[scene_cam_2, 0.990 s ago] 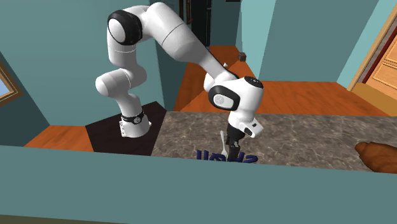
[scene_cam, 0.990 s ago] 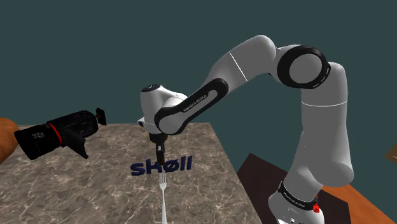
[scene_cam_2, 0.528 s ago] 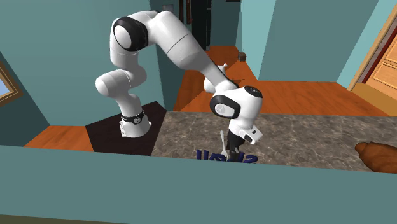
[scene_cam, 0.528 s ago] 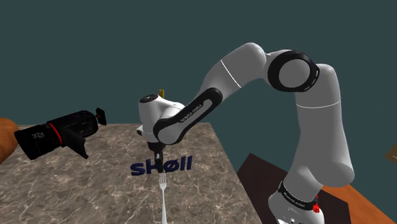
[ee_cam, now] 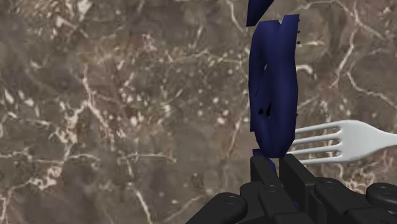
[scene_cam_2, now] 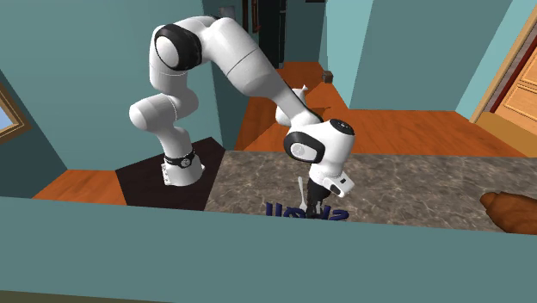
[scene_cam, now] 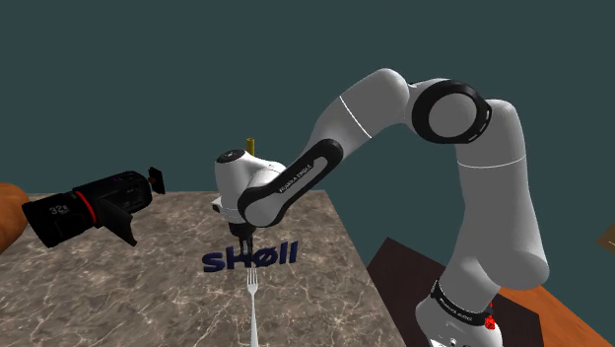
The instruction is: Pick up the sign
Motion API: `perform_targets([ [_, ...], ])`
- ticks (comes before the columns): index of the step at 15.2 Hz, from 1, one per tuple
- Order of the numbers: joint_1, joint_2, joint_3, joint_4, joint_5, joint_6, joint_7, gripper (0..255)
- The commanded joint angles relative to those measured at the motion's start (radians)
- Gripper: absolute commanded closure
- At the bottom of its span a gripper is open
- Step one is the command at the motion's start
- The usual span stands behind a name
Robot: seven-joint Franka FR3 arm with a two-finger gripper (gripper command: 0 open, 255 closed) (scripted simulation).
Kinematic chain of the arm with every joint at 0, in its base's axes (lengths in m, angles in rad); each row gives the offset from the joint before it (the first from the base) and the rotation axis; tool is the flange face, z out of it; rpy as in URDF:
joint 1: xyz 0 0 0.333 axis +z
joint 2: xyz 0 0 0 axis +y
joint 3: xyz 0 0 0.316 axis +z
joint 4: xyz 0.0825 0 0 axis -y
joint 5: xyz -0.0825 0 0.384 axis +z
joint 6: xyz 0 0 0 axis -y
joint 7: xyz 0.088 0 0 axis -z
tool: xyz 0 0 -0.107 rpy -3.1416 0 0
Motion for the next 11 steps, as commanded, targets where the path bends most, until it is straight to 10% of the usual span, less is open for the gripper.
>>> perform_targets([
  [1, 0.0, 0.0, 0.0, 0.0, 0.0, 0.0, 0.0, 255],
  [11, -0.008, -0.063, 0.011, 0.01, 0.02, -0.071, -0.017, 255],
])
